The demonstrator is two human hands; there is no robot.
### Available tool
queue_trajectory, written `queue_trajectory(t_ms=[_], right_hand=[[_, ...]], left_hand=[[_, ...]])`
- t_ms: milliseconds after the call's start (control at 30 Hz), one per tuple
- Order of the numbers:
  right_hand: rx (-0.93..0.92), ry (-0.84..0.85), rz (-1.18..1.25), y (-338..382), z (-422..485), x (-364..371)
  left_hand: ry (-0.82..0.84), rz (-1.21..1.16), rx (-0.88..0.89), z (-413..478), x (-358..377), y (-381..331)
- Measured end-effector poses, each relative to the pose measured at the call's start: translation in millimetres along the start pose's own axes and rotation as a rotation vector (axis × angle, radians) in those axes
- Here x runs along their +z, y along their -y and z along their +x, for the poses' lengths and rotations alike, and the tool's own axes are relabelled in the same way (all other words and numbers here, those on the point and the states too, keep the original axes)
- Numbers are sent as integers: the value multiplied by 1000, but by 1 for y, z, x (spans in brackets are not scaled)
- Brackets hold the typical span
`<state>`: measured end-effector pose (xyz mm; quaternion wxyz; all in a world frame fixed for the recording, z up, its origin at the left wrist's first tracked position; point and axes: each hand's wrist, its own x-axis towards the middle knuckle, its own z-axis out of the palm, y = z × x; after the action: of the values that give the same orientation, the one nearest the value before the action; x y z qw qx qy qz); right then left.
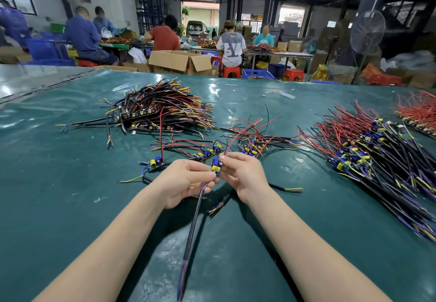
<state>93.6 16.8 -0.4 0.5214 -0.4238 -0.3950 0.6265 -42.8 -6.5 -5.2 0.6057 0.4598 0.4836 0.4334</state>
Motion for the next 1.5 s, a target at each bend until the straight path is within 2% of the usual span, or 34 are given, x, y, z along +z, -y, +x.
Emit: queue_trajectory(t_ms=[200, 433, 600, 667, 733, 767, 833, 933, 1000, 1133, 1267, 1500], right_hand=[[-58, -104, 33, 4, 4, -5], [-147, -306, 196, 16, 20, -32], [-136, -396, 474, 24, 27, -54], [-163, -446, 540, 28, 28, -63], [-180, -440, 416, 31, 25, -61], [-175, -379, 294, 30, 21, -55], [-135, -152, -3, 27, 12, -34], [-63, 209, -411, 15, -5, -3], [-68, 324, -602, 4, -11, 9], [-150, 318, -724, -3, -14, 16], [-238, 289, -807, -3, -11, 16], [-122, 295, -808, 1, 2, 16]], left_hand=[[148, 98, -46, -6, -6, -6], [330, 199, -110, -15, -11, -10], [353, 178, -152, -17, -16, -10], [274, 112, -122, -15, -15, -10], [60, -71, -49, -9, -14, -10], [-45, -159, -1, -7, -15, -11], [-187, -240, 92, -3, -17, -12], [-332, -216, 193, -2, -18, -10], [-415, -217, 244, -1, -16, -8], [-428, -248, 278, 2, -6, -7], [-418, -329, 222, 1, -5, -9], [-430, -459, 256, 0, -7, -12]])
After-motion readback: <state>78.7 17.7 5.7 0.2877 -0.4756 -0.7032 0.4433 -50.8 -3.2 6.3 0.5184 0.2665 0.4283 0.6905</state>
